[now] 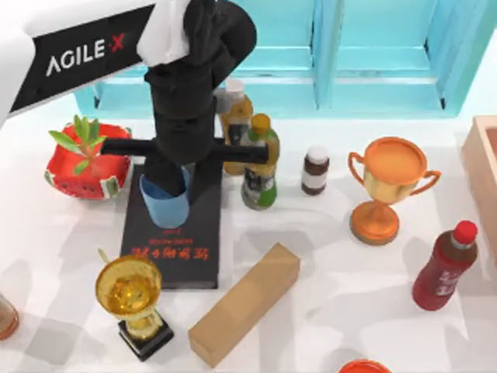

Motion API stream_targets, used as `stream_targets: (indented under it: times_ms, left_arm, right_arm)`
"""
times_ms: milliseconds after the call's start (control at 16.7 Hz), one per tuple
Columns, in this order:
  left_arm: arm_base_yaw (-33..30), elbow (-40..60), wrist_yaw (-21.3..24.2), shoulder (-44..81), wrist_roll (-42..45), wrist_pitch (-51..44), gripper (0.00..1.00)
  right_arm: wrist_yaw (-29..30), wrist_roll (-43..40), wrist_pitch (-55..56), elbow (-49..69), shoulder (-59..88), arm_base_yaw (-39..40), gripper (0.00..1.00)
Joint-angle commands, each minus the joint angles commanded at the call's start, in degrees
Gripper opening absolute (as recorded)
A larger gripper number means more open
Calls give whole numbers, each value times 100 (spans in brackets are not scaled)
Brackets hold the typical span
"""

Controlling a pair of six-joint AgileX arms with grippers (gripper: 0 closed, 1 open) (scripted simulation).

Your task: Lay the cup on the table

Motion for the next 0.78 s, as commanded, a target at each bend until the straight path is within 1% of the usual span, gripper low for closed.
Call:
stream_targets:
  times_ms: [300, 600, 780]
  left_arm:
    - [171, 240, 32, 45, -88, 130, 0]
    - [160, 209, 31, 35, -69, 120, 0]
    - [445, -69, 42, -265, 242, 78, 0]
  right_arm:
    - [0, 0, 0, 0, 0, 0, 100]
    - [0, 0, 0, 0, 0, 0, 100]
    - [0, 0, 0, 0, 0, 0, 100]
